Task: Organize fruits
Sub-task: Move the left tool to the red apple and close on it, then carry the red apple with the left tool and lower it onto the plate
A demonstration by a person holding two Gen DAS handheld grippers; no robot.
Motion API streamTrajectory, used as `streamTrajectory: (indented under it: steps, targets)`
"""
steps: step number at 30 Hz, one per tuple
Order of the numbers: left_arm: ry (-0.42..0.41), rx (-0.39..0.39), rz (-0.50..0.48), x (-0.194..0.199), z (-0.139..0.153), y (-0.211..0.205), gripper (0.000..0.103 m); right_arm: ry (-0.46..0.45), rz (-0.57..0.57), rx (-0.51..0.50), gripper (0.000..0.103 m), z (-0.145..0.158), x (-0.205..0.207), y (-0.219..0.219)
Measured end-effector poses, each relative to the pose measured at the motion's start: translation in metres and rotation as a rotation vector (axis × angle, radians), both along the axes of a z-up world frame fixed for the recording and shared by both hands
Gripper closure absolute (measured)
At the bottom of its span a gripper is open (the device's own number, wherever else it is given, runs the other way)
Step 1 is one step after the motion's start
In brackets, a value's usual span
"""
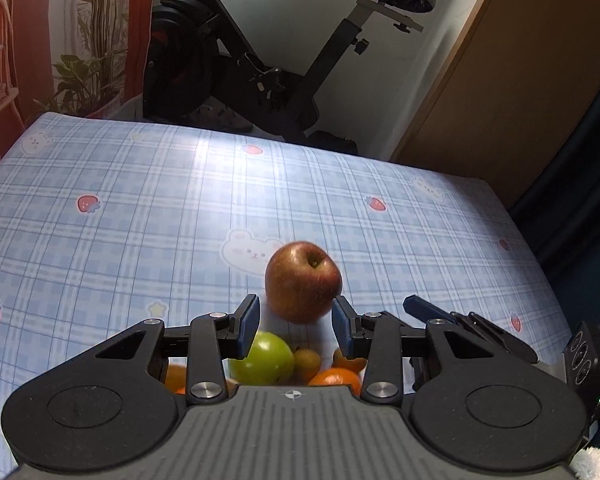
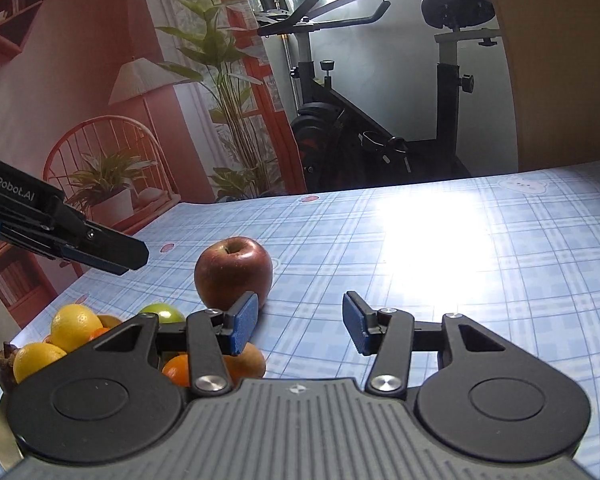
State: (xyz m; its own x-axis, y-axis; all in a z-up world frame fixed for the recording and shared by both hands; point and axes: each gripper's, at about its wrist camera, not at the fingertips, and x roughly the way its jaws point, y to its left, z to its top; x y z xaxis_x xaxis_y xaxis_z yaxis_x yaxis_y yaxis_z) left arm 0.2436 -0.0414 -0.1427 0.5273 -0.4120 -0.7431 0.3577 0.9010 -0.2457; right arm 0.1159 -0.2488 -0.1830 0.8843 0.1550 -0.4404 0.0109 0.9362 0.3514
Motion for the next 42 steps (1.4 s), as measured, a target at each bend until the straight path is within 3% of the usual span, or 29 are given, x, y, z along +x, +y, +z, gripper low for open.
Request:
streamTrajectory:
  steps: [6,17,20,28,42]
  targets:
    - [-0.008,-0.004,0.015,0.03,0.002,-0.012,0.061,-0.021,0.118,-0.04,0.035,0.0,0.024,0.005]
    - [0.076,0.026,-0.029,0.055,-0.021,-0.027,0.061,-0.005,0.306,-0.056,0.035,-0.004,0.064,0.019]
    - [0.067,0.047,-0.03,0.055,-0.024,-0.026,0.061,0.0,0.341,-0.051,0.035,-0.006,0.073,0.02]
    - [0.088,0.014,-0.03,0.063,-0.026,-0.02,0.06,0.051,0.399,-0.015,0.034,-0.01,0.092,0.02]
    - [0.118,-0.027,-0.015,0.064,-0.031,-0.009,0.06,0.055,0.381,0.014,0.036,-0.013,0.097,0.016]
